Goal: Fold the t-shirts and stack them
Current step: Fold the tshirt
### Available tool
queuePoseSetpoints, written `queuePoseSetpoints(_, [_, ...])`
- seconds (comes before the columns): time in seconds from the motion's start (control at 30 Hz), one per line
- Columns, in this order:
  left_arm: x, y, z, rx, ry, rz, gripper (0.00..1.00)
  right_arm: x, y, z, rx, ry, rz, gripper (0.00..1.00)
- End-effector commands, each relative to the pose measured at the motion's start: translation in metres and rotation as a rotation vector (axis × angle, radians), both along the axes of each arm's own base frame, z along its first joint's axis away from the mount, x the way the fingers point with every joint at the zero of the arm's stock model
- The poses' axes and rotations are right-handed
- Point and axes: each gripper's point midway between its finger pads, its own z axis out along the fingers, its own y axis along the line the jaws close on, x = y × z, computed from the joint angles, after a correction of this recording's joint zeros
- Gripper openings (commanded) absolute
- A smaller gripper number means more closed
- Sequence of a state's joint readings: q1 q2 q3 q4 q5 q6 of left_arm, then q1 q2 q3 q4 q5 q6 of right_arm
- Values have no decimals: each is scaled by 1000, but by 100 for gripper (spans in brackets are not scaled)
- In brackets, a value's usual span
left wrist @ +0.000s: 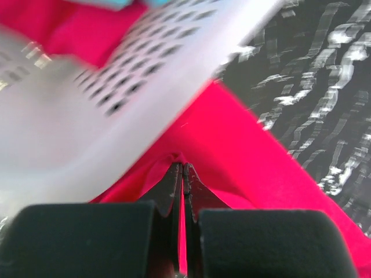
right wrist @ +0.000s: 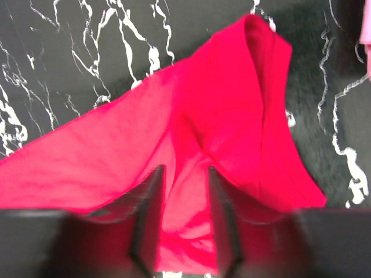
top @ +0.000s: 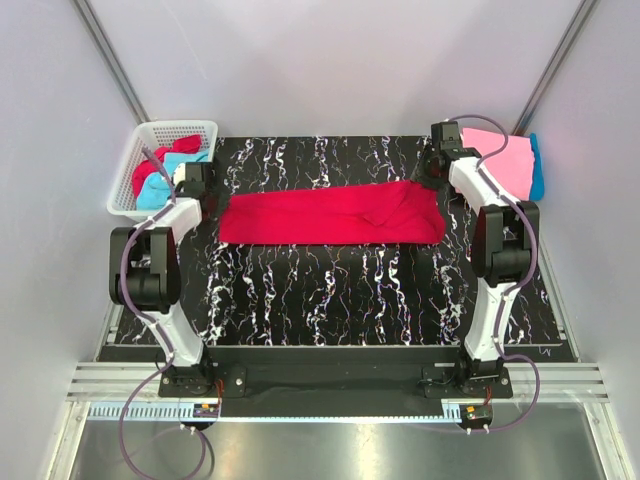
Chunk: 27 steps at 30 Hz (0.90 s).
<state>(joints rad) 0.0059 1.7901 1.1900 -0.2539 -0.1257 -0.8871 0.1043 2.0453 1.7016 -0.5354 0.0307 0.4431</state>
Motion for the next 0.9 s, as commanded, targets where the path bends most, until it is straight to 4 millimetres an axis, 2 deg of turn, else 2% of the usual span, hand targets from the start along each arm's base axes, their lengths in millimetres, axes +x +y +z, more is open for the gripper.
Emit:
queuePoseSetpoints(0.0, [45, -15, 65, 57, -365, -126, 0, 28, 1, 37, 5, -141, 28, 52])
queuePoseSetpoints(0.03, [44, -18, 72, 74, -412, -136, 1, 30, 1, 46, 6, -167, 34, 53])
queuePoseSetpoints(0.07, [47, -15, 102, 96, -529, -116, 9, 35, 3, 55, 10, -214, 42, 55])
queuePoseSetpoints(0.1, [38, -15, 94, 92, -533, -115, 11, 34, 2, 52, 9, -220, 44, 56])
queuePoseSetpoints(0.17, [32, -11, 98, 105, -548, -89, 15, 34, 7, 68, 33, -272, 67, 57])
queuePoseSetpoints(0.2, [31, -11, 102, 108, -557, -91, 15, 30, 9, 62, 42, -267, 77, 57])
queuePoseSetpoints(0.23, [29, -10, 104, 110, -556, -79, 16, 28, 13, 66, 58, -275, 92, 57])
queuePoseSetpoints(0.27, [24, -4, 99, 120, -536, -46, 16, 26, 15, 65, 67, -272, 107, 57])
queuePoseSetpoints(0.33, [15, 3, 104, 140, -535, 10, 16, 18, 22, 60, 97, -250, 134, 57])
queuePoseSetpoints(0.37, [2, 20, 89, 172, -448, 119, 16, 14, 23, 59, 106, -245, 138, 57])
queuePoseSetpoints(0.4, [-6, 26, 89, 186, -421, 160, 17, 8, 24, 51, 113, -222, 141, 57])
queuePoseSetpoints(0.43, [-13, 28, 92, 197, -406, 191, 17, 4, 26, 53, 121, -224, 146, 57])
queuePoseSetpoints(0.47, [-24, 36, 87, 220, -353, 246, 17, 1, 26, 51, 127, -219, 148, 57])
queuePoseSetpoints(0.53, [-28, 34, 92, 235, -353, 240, 18, -7, 31, 46, 150, -200, 169, 57])
queuePoseSetpoints(0.63, [-21, 18, 95, 208, -374, 132, 17, -16, 39, 38, 193, -168, 194, 56])
queuePoseSetpoints(0.73, [-7, -21, 94, 121, -384, -76, 17, -26, 43, 28, 227, -134, 193, 54])
queuePoseSetpoints(0.77, [-3, -40, 89, 69, -365, -169, 17, -29, 46, 27, 239, -127, 202, 54])
queuePoseSetpoints(0.87, [-4, -71, 80, -22, -303, -260, 17, -38, 54, 18, 288, -90, 223, 52])
